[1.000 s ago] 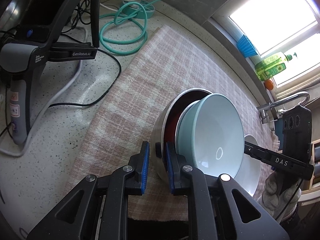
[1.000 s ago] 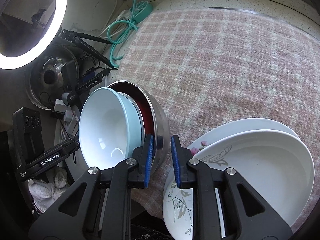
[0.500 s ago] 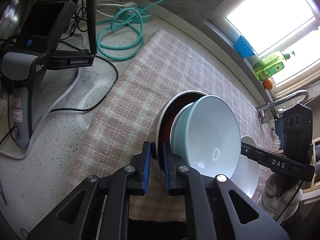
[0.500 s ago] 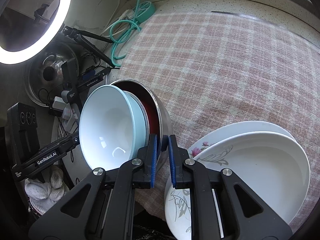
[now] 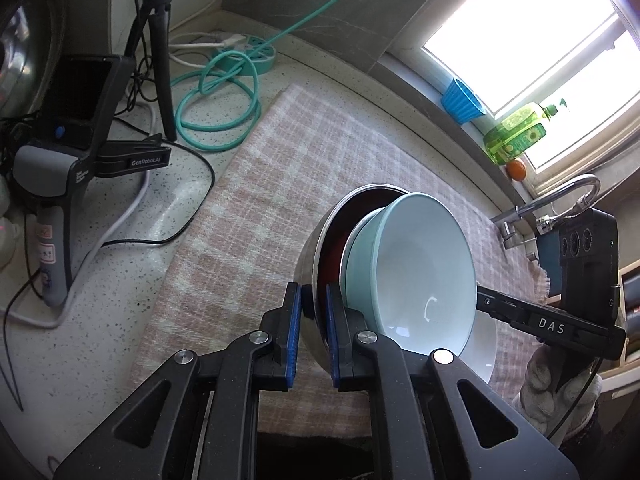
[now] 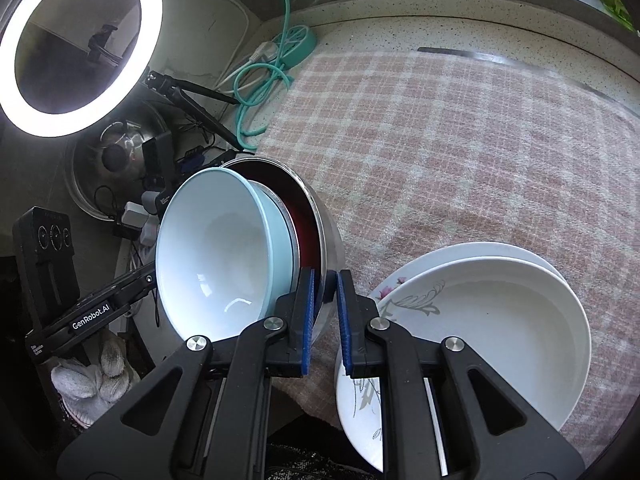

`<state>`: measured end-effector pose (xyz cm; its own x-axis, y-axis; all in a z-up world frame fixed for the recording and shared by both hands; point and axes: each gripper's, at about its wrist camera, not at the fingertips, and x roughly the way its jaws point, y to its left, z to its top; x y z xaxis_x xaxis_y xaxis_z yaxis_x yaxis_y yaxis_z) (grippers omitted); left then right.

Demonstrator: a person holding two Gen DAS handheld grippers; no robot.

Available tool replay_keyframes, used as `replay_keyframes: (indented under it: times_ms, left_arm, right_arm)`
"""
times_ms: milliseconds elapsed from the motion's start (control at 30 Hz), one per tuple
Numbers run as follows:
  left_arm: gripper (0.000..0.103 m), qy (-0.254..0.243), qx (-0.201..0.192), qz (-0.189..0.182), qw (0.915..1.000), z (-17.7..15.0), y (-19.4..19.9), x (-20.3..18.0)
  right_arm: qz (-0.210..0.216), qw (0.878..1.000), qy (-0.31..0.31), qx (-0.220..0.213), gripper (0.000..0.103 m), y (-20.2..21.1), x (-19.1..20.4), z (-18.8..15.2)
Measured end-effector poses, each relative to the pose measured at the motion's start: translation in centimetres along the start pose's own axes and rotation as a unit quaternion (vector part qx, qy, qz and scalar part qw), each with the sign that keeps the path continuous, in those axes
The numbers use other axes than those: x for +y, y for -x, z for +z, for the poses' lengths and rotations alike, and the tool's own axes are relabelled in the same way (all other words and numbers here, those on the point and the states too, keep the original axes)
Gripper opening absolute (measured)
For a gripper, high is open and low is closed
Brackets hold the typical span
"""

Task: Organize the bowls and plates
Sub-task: 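Carry the nested bowls onto the white plate stack and set them down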

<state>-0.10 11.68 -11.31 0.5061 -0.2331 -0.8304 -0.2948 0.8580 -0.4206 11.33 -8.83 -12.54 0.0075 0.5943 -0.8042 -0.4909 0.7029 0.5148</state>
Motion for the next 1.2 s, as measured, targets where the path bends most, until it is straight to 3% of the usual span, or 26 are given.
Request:
replay_keyframes:
  times_ms: [600, 1200]
  left_arm:
    - [0.009, -0.072, 0.028, -0.056, 0.9955, -0.7, -1.8, -8.0]
    - [0.009, -0.112, 0.081, -0.062, 0.9885, -3.1, -5.0, -12.4]
  right_arm:
    - [-0.030, 0.997, -0.061, -0.039, 0.012, 7.7, -6.5, -4.7]
    - [-0.044, 0.992, -0.112, -0.039, 0.012, 9.4, -11.6, -9.1]
